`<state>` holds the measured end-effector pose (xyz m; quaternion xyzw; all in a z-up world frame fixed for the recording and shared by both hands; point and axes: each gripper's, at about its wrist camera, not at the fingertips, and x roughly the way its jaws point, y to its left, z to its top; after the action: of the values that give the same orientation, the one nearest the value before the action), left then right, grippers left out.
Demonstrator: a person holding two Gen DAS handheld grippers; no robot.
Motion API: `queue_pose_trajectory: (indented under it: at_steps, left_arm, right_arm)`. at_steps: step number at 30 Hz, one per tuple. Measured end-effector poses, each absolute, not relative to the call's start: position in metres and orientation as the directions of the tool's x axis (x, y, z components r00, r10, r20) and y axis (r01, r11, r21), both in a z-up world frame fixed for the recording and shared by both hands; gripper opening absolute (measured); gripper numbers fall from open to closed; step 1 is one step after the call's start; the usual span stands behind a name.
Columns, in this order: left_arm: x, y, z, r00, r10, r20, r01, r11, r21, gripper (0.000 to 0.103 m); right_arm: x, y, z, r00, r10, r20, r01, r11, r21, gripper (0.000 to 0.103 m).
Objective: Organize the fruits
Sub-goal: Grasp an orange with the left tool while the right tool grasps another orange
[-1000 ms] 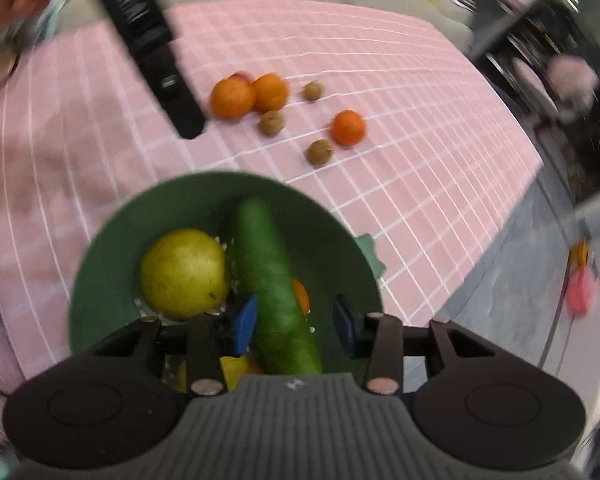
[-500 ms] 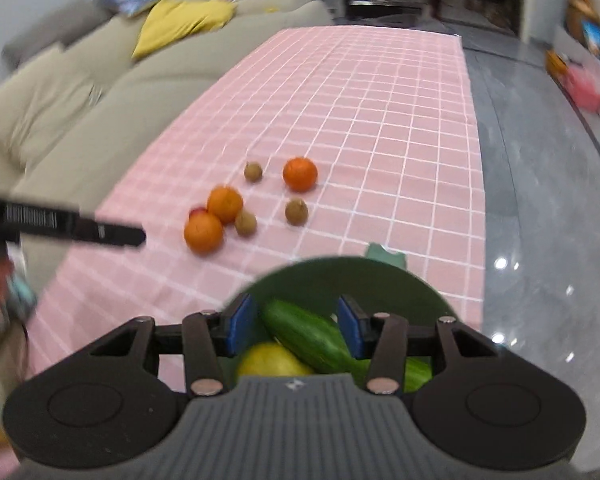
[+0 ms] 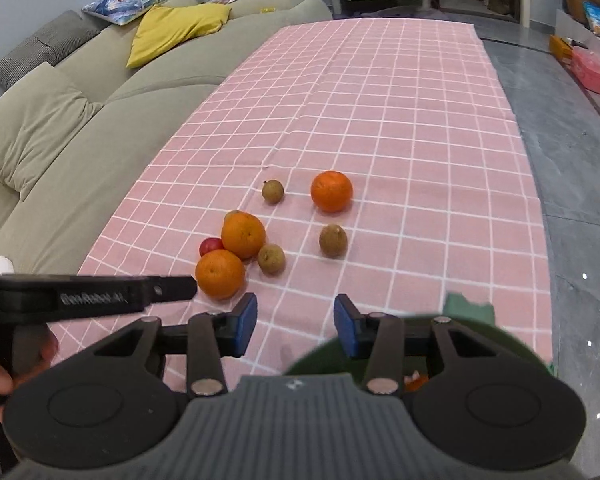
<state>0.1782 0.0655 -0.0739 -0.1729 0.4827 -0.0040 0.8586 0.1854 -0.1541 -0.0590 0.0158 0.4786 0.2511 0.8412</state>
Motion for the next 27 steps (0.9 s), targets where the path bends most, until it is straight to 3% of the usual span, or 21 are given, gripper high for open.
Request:
queue_pose_trajectory:
  at_steps: [7, 13, 20, 24, 27]
  left_arm:
    - [0.192, 0.064, -0.09, 0.519, -0.155, -0.841, -0.181, 0.941, -0.285, 0.063]
    - [0.201, 0.06, -0.102, 0.499, -0.131, -0.856, -0.18, 0.951, -0.251, 0.063]
    - [0.205, 0.058, -0.109, 0.509, -0.109, -0.854, -0.187, 0.954, -0.234, 0.063]
    - [0.205, 0.06, -0.11, 0.518, -0.121, -0.847, -0.192, 0.948, -0.253, 0.053]
    - [0.205, 0.06, -0.11, 0.514, -0.123, -0.849, -0.187, 0.95, -0.25, 0.051]
  right_arm:
    - [0.212, -0.136, -0.072, 0.398, 0.429, -0.811, -0.432, 0.867, 0.247, 0.041]
    - [0.224, -0.127, -0.083, 0.379, 0.425, -0.822, -0.442, 0.864, 0.243, 0.041]
    - [0.231, -0.123, -0.093, 0.357, 0.427, -0.831, -0.451, 0.858, 0.248, 0.041]
    - [0.232, -0.122, -0.097, 0.352, 0.426, -0.833, -0.457, 0.855, 0.244, 0.041]
    - [0.232, -0.12, -0.097, 0.357, 0.423, -0.833, -0.463, 0.854, 0.235, 0.041]
